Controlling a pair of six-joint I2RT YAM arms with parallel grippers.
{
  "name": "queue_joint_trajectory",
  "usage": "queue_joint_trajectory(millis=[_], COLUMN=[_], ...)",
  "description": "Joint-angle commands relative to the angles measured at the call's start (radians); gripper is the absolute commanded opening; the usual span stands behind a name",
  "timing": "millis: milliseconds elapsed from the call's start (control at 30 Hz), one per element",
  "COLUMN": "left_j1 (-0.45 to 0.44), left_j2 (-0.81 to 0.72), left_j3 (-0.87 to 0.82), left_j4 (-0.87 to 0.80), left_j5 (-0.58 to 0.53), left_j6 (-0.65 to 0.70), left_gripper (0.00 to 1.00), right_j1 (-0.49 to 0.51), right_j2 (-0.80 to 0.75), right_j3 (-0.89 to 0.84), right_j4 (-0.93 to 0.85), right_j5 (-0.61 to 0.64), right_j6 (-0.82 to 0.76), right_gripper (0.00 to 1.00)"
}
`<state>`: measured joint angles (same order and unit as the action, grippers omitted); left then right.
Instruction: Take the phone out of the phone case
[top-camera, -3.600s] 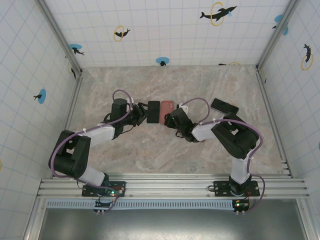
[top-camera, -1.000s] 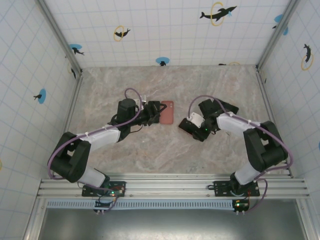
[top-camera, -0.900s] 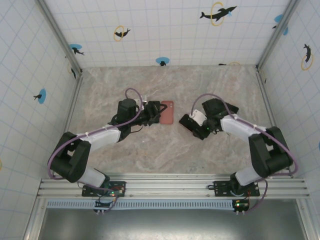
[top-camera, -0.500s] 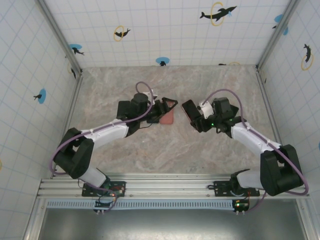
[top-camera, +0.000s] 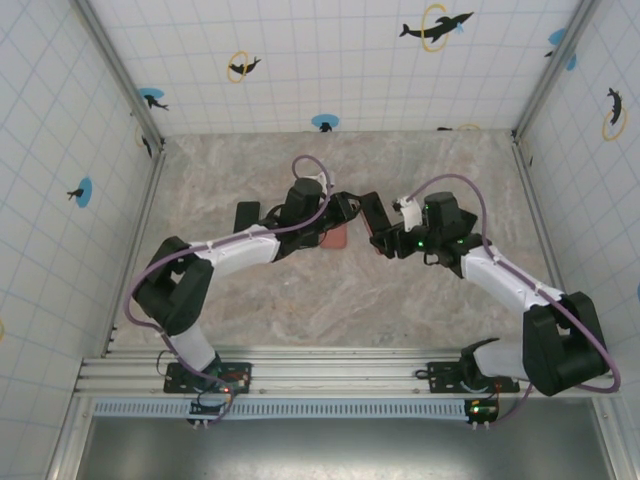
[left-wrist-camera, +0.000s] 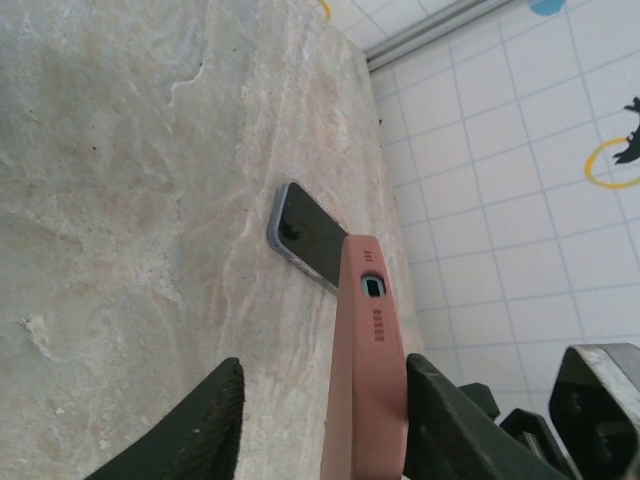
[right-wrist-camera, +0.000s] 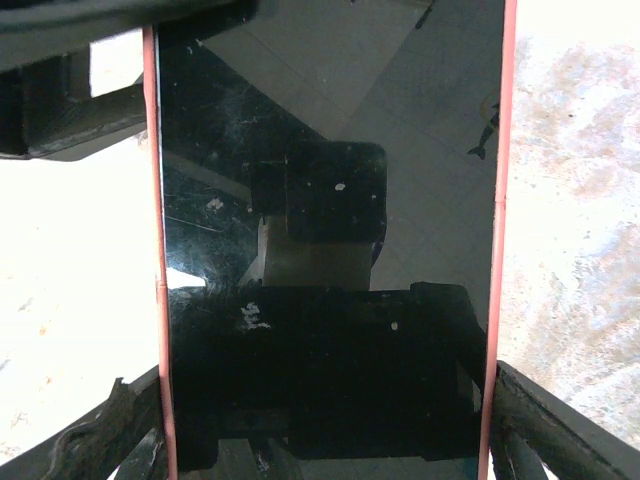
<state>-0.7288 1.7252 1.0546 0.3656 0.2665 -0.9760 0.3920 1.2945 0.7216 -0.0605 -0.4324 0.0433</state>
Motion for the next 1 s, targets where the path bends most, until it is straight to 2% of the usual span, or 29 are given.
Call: queue_joint_trajectory(millis=[0,133,233,400,500,600,667,967], left_j1=[-0.009,-0.011,-0.011,-0.011,-0.011,-0.009,-0.006,0.034], left_j2=[0.021,0.031,0.027,0.011,0.005,-0.004,-0.015,-0.107], left_j3=[0.047,0.054,0.054,0.054,0.062,0.063,0.062,-0.005], left_j4=[-0.017,-0.025,-0.026,-0.034,-0.032,-0.025,-0.018,0.108], left_j5=[-0.018,-0.005,-0.001,-0.007,-0.003,0.005,0.009,0.000], left_j6=[0.024,0.026,0.026,0.034,0.045,0.060,0.069,0.035], left_gripper=[0.40,0.29,0.16,0.06,0.03,0.01,0.00,0.00], right_j1=[0.019,0.033,0.048,0.058,0.061,0.060,0.053,-0.020], right_j2=[-0.034,-0.026,-0.021,-0.020,-0.026,-0.038,-0.060,-0.171], right_j3=[0.064,0.074,0.081,0.078,0.063,0.042,0.016,-0.102], right_j4=[0.057,0.050,0.043,0.043,0.064,0.084,0.116,0.264], right_j5=[0.005,0.018,0.039,0.040,0.037,0.020,0.006,-0.042], right_j6=[-0.002,-0.003,-0.010,-0.013,-0.007,-0.006,0.004,0.116], right_gripper=[0.42,0.42,0.42,0.44,0.55,0.74,0.83,0.91])
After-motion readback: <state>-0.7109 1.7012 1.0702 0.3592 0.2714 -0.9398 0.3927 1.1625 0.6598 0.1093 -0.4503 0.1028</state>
